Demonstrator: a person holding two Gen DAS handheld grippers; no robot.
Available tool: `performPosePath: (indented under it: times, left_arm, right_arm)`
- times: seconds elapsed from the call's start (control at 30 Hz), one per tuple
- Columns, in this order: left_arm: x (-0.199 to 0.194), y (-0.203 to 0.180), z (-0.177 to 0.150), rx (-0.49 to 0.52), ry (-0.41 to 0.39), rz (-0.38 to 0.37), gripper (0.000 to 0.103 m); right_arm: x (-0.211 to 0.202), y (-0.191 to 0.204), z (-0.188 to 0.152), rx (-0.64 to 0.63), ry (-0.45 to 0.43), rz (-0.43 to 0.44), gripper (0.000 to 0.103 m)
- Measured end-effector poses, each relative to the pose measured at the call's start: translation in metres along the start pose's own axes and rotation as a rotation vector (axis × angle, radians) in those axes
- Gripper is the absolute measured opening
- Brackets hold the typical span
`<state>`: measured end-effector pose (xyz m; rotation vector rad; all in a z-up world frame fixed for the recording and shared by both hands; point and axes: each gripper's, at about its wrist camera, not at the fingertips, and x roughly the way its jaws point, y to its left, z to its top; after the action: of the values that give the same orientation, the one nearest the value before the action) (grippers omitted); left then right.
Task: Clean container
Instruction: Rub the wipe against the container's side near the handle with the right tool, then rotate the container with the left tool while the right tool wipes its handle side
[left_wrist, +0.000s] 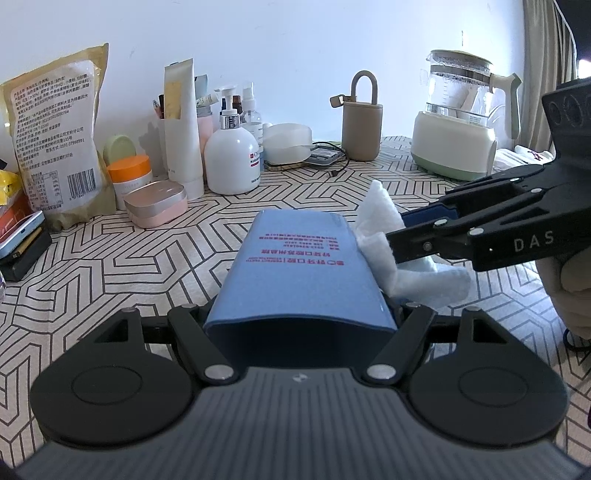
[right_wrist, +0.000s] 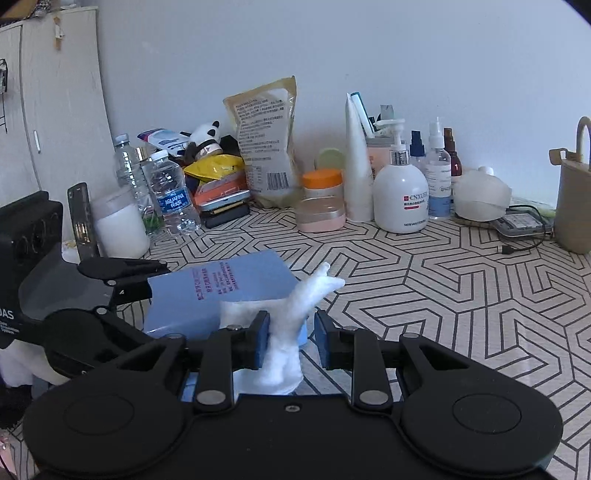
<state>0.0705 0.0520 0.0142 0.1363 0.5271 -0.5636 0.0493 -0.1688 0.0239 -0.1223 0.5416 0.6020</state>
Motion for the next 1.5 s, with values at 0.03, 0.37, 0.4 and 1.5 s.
performPosePath:
  times: [0.03,0.37,0.4,1.5]
  left_arm:
    - [-0.001,-0.002,0.0,0.0,0.0,0.0,0.074]
    - [-0.004,-0.014,0.002,-0.008,-0.004,0.015,0.075]
    - [-0.005,-0.016,0.002,-0.007,-0.004,0.015,0.075]
    - [-0.083,-0.103,-0.001,0.165,-0.13,0.076,0.102]
  right_arm:
    - [0.0,-0.001,0.0,0.001,0.0,-0.002,0.03]
    - [-0.004,-0.004,-0.007,0.015,0.004,-0.001,0.03]
    - [-0.004,-0.006,-0.007,0.03,0.01,0.016,0.03]
    - [-0.028,-0.017,-0.012,0.119,0.0,0.02,0.021]
